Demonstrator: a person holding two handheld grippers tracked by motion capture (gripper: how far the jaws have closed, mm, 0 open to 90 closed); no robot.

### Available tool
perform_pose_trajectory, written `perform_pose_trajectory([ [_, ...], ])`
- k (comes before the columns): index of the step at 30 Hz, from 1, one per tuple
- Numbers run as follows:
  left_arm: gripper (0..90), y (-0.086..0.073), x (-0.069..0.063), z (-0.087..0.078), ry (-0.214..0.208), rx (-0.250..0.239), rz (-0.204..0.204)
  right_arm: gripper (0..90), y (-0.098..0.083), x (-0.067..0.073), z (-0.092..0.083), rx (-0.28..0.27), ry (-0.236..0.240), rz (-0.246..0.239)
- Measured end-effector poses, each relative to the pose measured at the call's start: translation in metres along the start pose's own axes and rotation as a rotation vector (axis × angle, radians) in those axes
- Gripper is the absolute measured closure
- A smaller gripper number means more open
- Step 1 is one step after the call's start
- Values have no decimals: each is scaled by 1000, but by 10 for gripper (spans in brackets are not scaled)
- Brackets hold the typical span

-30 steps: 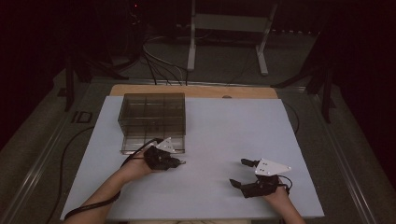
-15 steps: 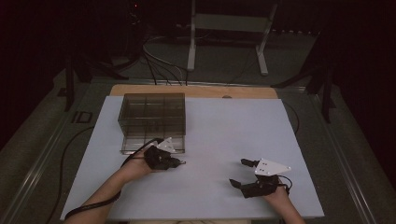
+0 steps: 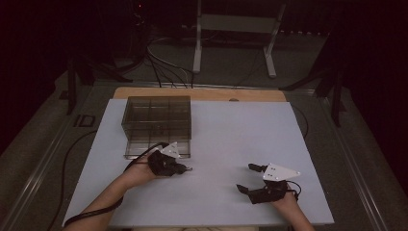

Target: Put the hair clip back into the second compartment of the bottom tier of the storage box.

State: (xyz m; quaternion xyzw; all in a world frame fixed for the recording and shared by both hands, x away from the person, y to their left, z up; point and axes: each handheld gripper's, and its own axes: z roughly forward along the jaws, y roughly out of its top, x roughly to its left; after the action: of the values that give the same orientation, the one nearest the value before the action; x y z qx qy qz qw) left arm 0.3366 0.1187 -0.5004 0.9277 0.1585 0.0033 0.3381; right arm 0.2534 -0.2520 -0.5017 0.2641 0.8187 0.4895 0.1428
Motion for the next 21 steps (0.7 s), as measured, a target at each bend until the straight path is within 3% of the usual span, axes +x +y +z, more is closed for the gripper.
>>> perform_pose_trajectory([
  [14,838,8,-6,-8,-19,-3,31,136,0,0,1,1,1,0],
  [16,838,10,-7,-10,-29,-19,20,135,0,1,1,1,0,-1],
  [21,838,14,-10,-17,-17,-18,42,135,0,0,1,1,0,1],
])
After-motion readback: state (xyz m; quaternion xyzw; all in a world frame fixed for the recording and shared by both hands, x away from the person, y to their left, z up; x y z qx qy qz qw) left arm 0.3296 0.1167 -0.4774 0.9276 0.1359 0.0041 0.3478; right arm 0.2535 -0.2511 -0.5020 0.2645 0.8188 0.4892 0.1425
